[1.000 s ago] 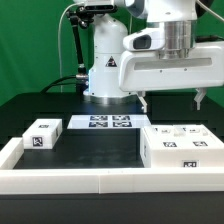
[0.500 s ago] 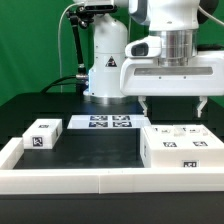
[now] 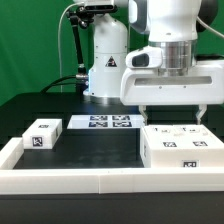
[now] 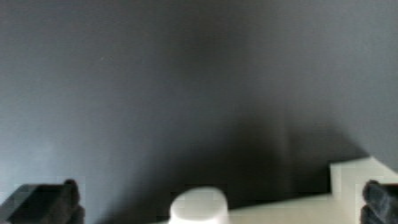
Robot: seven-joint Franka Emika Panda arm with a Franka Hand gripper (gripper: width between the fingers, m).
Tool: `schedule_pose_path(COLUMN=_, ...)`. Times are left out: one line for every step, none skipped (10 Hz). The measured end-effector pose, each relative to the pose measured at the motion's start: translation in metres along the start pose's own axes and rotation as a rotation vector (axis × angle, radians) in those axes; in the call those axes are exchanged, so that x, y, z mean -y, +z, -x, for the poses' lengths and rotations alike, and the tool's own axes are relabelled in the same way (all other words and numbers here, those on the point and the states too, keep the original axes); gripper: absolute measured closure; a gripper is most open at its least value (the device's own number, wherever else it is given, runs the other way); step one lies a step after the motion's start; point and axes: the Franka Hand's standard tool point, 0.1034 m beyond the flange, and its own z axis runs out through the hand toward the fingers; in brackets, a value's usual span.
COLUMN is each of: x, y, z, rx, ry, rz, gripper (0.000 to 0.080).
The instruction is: Assemble cabinet
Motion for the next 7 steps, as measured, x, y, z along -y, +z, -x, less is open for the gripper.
schedule_pose_path(x=-0.0031, y=0.0065, z=-0.0024, rx=-0.004, ry=-0.014, rz=-0.003, gripper=0.0004)
schedule_pose_path(x=-0.0064, y=0.01, z=-0.0025, rx=-0.003, ry=-0.018, rz=-0.002, gripper=0.0004)
schedule_pose_path(x=-0.0049, y=0.0094, z=-0.0024, rx=-0.003, ry=-0.022, rz=-0.003, gripper=0.0004)
schedule_pose_path(x=-0.0048, y=0.0098, z=-0.0021, rx=-0.003, ry=-0.026, rz=-0.003, gripper=0.0004)
schedule_pose_path(x=-0.0047, y=0.0098, z=-0.002, rx=-0.002, ry=-0.028, rz=-0.003, gripper=0.0004)
schedule_pose_path(x=-0.0047, y=0.0099, z=-0.002, rx=-0.002, ry=-0.03, rz=-0.003, gripper=0.0004)
schedule_pose_path(x=-0.0037, y=0.0099, z=-0.0017, rx=-0.003, ry=-0.032, rz=-0.003, gripper=0.0004)
